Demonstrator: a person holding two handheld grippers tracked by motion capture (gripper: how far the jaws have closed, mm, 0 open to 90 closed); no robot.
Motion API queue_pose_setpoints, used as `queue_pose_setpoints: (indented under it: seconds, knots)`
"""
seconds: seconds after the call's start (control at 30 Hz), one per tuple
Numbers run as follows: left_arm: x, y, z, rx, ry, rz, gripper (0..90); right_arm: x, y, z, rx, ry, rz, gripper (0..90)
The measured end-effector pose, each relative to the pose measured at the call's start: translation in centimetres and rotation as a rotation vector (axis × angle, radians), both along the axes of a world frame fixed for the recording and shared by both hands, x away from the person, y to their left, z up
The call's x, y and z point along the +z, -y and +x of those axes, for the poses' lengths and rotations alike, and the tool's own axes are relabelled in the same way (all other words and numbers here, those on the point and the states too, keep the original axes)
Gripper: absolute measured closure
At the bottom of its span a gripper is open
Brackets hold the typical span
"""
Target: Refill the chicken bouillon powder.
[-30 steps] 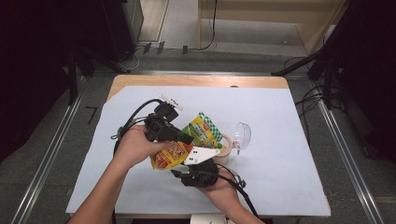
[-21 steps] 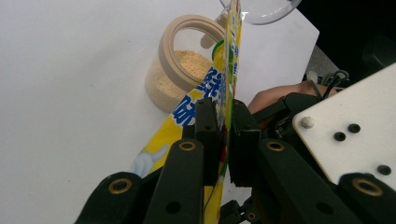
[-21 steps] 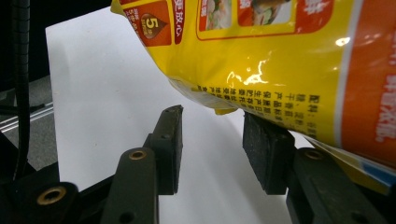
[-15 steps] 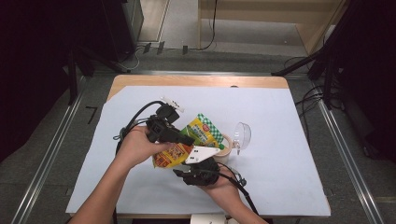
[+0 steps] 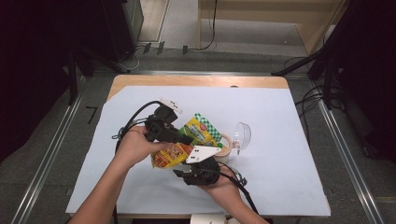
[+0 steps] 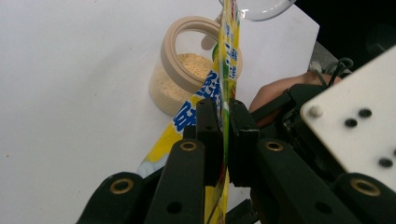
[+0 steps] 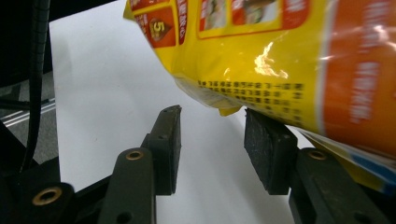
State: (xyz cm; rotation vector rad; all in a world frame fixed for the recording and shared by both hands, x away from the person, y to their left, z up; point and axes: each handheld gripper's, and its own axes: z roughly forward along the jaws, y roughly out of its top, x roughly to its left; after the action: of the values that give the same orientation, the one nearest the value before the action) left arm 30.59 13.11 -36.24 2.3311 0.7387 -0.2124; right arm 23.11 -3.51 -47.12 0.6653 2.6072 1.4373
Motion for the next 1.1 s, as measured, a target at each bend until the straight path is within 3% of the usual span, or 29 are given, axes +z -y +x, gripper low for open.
queue_pose_setpoints:
  seconds: [0.3,0.6,0.83,1.1]
  knots:
    - [-0.1,-1.7,0.1,0.012,-0.015,-0.045,89.7,0.3,0.2,-0.2,0.002,-0.01,0.005,54.5]
    - [0.2,-2.9,0.3,-0.003,0.005,-0.099,90.0,1.4,1.2,-0.7,-0.007,-0.005,0.038,52.9]
    - [0.5,-3.9,0.6,0.044,0.045,-0.126,90.0,2.3,2.6,-1.4,-0.012,-0.027,0.071,49.3]
    - [0.1,-4.6,1.9,0.133,0.093,-0.158,90.0,2.7,4.5,-2.1,-0.031,-0.038,0.069,48.8]
